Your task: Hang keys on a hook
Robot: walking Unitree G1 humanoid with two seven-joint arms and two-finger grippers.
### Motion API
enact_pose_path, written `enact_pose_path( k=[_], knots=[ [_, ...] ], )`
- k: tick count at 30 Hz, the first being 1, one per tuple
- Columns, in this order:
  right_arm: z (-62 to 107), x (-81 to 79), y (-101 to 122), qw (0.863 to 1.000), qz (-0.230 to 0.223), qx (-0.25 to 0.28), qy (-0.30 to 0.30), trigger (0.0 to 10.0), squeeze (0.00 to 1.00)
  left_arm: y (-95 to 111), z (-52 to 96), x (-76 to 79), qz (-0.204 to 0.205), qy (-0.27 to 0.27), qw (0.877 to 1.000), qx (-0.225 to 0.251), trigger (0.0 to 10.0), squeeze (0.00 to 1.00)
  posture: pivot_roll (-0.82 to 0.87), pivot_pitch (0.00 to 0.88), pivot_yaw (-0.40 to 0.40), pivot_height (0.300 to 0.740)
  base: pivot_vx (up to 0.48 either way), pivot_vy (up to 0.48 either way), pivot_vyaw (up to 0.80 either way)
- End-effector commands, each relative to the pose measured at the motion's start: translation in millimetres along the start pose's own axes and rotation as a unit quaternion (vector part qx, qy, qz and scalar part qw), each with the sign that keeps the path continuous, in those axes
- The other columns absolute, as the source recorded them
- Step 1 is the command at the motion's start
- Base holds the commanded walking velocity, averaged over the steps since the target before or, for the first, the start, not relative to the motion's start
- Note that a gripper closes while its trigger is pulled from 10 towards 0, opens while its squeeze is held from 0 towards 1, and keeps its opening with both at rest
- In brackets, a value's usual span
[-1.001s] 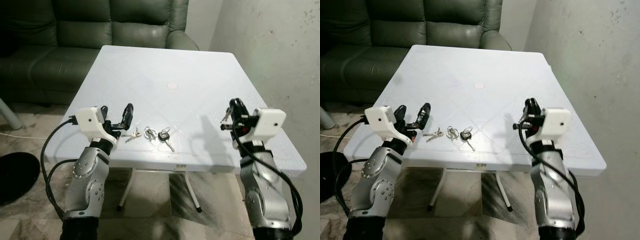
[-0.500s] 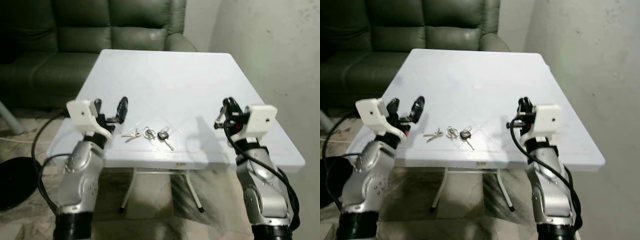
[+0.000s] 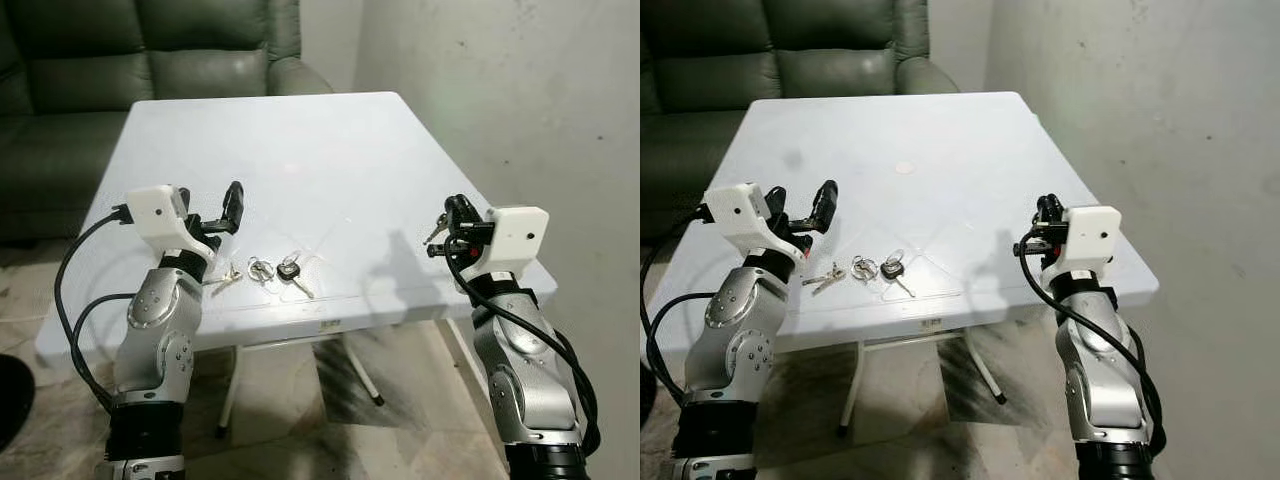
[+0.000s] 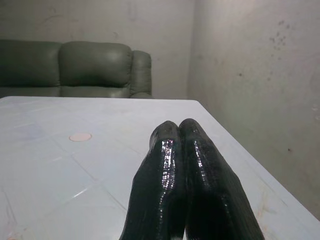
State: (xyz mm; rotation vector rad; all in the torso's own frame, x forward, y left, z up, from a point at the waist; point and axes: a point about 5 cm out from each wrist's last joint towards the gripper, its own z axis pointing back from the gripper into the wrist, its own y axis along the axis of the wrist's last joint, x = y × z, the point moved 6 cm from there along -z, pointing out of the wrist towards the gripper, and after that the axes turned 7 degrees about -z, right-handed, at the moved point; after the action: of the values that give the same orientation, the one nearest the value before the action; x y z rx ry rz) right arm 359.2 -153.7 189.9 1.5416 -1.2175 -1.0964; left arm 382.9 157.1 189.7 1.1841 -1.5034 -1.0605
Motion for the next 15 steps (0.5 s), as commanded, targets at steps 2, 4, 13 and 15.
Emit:
enact_pose_path(
  k=[2, 4, 13, 15],
  knots=[
    [-2.4, -5.7, 0.1, 1.000, -0.002, -0.002, 0.008, 10.0, 0.00, 0.3, -3.7, 0.0, 0.004, 0.002, 1.000, -0.002, 10.0, 0.00, 0.01, 0.000, -0.033, 0.715, 0.000, 0.000, -0.77],
    [-2.3, -6.2, -0.3, 1.000, -0.002, -0.002, 0.010, 10.0, 0.00, -0.4, -4.2, 0.4, 0.008, 0.002, 1.000, -0.002, 10.0, 0.00, 0.01, 0.000, -0.034, 0.715, 0.000, 0.461, -0.77],
    [-1.7, -8.9, -1.9, 1.000, -0.002, -0.004, 0.014, 10.0, 0.00, -4.5, -5.8, -2.6, 0.013, 0.018, 1.000, -0.014, 10.0, 0.00, 0.01, 0.000, -0.032, 0.715, 0.000, 0.157, -0.77],
    [-1.3, -9.0, -2.4, 1.000, -0.002, -0.005, 0.014, 10.0, 0.00, -6.1, -5.7, -2.2, 0.011, 0.018, 1.000, -0.017, 10.0, 0.00, 0.01, 0.000, -0.033, 0.715, 0.000, 0.000, -0.77]
  ],
)
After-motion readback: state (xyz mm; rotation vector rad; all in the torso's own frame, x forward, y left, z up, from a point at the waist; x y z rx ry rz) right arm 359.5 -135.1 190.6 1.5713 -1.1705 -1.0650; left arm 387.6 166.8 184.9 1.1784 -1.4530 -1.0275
